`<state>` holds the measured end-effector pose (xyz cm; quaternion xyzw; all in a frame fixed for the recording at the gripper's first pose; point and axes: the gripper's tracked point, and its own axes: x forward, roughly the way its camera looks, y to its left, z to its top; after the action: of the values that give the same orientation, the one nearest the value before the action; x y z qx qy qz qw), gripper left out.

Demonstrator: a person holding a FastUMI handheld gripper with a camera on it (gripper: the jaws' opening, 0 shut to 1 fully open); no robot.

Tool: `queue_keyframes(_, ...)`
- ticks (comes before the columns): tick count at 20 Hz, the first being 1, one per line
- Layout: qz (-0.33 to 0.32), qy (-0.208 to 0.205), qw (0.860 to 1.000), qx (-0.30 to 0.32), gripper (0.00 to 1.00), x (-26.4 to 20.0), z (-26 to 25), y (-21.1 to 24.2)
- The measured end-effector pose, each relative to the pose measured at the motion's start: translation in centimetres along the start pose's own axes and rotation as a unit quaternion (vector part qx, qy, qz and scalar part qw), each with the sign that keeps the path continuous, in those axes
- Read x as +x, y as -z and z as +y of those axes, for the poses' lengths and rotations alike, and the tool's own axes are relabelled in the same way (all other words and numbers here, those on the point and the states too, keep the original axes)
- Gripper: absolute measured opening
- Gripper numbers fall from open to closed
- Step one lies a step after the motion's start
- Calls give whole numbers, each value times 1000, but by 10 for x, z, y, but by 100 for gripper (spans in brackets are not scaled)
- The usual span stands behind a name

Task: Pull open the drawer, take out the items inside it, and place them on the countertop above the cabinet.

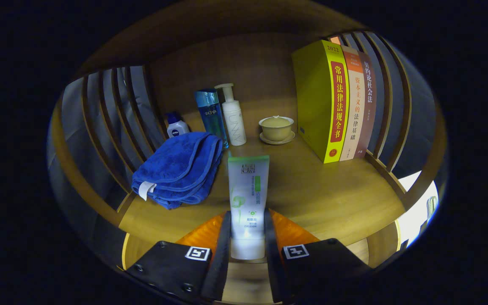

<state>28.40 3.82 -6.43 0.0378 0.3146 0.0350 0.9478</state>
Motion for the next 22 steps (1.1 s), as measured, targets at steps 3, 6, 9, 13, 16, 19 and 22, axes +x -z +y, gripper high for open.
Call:
queue_keyframes(3,12,8,1000,0,49,6,-3,6)
queue_keyframes(6,8,12,1000,-2,52,12,-4,7)
queue_keyframes(9,8,11,1000,0,54,11,-3,7)
queue_keyframes(13,-5,5,1000,7,62,4,0,2)
queue_keyframes(16,-13,-4,1000,11,72,-4,4,0)
queue_keyframes(19,-25,-8,1000,13,83,-12,6,0)
queue_keyframes(22,-23,-13,1000,9,96,-22,9,7)
